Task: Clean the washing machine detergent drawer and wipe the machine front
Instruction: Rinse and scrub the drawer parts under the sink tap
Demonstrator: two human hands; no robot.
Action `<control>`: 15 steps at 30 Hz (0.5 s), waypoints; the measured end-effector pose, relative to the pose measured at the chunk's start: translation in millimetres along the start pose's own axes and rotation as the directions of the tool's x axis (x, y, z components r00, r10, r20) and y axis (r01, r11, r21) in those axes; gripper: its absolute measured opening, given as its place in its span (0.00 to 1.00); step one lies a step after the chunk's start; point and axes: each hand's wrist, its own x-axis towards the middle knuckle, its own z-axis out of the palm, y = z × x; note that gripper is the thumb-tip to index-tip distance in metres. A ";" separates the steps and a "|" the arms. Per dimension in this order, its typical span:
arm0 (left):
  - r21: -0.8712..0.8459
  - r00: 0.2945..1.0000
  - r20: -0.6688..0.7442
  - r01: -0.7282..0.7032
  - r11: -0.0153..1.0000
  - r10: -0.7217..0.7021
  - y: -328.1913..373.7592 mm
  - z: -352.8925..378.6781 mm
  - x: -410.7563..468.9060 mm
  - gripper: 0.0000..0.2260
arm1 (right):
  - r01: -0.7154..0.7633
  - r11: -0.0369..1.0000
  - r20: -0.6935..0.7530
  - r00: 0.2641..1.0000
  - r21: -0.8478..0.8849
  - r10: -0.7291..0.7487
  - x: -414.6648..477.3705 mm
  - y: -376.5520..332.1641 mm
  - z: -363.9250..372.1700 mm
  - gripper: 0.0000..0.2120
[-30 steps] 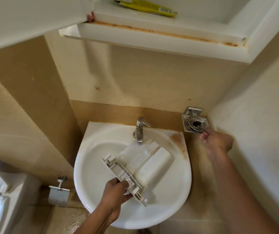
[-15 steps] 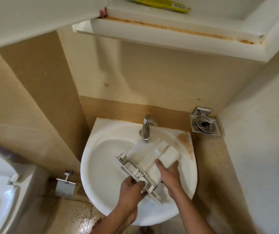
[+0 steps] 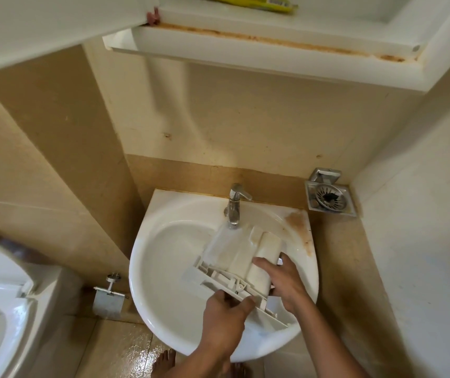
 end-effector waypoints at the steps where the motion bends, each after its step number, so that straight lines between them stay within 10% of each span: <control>1: 0.016 1.000 -0.005 -0.013 1.000 0.013 0.0 0.5 -1.2 0.06 | -0.019 1.000 0.021 1.000 -0.002 0.019 0.9 -0.2 1.2 0.28; 7: -0.083 0.997 0.062 0.047 0.995 -0.042 6.0 -6.3 -2.2 0.05 | -0.153 0.988 0.312 0.939 -0.011 0.148 13.4 -10.1 16.9 0.36; 15: -0.059 0.916 0.378 0.169 0.984 -0.135 3.5 -53.5 -3.3 0.12 | -0.079 0.992 0.269 0.957 -0.100 0.104 34.7 -27.6 19.7 0.48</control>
